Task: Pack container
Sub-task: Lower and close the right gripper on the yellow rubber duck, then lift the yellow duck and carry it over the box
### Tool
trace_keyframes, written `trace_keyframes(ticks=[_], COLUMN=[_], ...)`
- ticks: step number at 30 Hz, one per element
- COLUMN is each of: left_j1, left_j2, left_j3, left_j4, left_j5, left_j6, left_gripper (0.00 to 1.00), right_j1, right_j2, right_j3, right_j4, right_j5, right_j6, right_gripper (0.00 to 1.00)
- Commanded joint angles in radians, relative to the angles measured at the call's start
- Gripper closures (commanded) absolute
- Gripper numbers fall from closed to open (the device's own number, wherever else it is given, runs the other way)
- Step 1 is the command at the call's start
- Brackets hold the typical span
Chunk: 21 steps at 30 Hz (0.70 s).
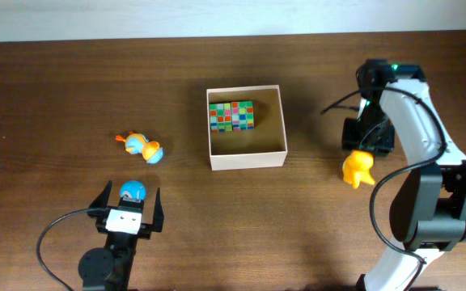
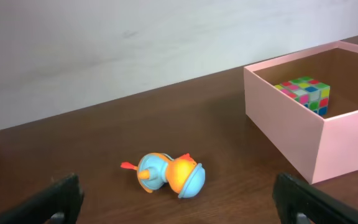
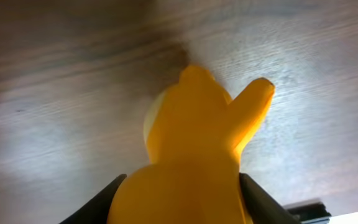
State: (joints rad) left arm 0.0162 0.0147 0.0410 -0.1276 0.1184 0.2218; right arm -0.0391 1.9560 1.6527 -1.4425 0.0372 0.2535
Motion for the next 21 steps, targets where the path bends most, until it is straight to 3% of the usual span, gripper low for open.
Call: trace_keyframes(ticks=[1,6,13,21], left_j1=[0.006,0.006,0.006,0.006], left_j2=[-0.009,-0.009,-0.009,-0.009], left_j3=[-0.007,-0.007,-0.007,-0.007], left_j4=[0.002,0.002,0.002,0.002], left_j5=[-0.007,-0.007,-0.007,-0.007], left_j6=[0.011,0.011,0.011,0.011], left_gripper=[0.01,0.01,0.01,0.01], right_j1=[-0.009,-0.006,0.044,0.121], right_j2=[-0.035,-0.035,-0.062,-0.087], right_j3=[0.165,0.354,0.513,0.516], right_j4=[-0.055,-0.138,-0.135,-0.043], right_j5=[-0.005,-0.094,-0.567,-1.049], right_j6=[-0.006,-0.044,-0.273,-0.456], right_gripper=[0.52,0.52,0.52,0.53])
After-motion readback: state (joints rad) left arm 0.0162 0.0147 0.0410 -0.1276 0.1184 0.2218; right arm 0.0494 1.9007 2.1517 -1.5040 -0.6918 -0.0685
